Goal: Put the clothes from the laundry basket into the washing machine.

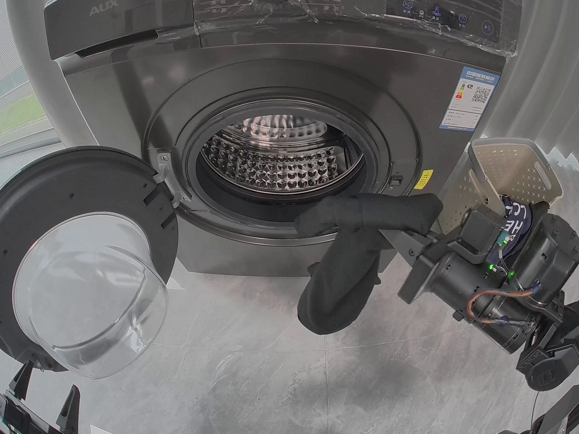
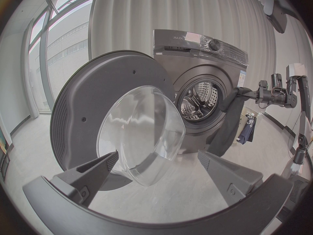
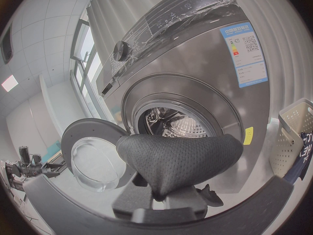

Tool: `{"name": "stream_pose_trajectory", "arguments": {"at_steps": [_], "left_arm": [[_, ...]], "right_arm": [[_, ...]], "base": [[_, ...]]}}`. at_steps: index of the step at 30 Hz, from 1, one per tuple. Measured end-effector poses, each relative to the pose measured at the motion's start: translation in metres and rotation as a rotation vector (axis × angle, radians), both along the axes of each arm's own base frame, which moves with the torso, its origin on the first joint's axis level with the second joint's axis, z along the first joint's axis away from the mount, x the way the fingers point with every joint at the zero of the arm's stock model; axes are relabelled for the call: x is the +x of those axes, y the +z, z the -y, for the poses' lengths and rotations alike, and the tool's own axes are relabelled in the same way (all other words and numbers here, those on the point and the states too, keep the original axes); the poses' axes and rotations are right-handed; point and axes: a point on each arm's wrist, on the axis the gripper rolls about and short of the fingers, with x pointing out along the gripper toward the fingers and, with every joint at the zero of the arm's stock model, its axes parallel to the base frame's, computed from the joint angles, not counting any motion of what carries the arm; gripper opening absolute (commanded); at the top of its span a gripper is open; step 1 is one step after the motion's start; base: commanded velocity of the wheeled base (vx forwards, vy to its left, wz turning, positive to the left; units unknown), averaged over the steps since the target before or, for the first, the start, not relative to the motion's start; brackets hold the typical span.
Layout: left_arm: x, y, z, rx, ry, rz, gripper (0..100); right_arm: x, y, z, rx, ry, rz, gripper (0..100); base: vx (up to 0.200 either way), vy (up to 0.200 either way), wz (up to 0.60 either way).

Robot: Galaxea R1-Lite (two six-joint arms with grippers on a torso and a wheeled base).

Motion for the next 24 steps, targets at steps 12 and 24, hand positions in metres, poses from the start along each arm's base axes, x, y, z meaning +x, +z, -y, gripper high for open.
{"name": "stream_pose_trajectory", "arguments": {"at_steps": [12, 24], "left_arm": [[-0.008, 0.032, 0.002, -0.035, -0.080, 0.149, 100], [0.025, 0.069, 0.009, -0.025, -0.411, -0.052, 100]], "right_arm": [[0.010, 0.005, -0.037, 0.055, 0.029, 0.027, 0], [0.022, 0.006, -0.052, 0.084, 0.050, 0.041, 0]], "base": [[0.000, 0.000, 0.00], [0.000, 0.000, 0.00]]}}
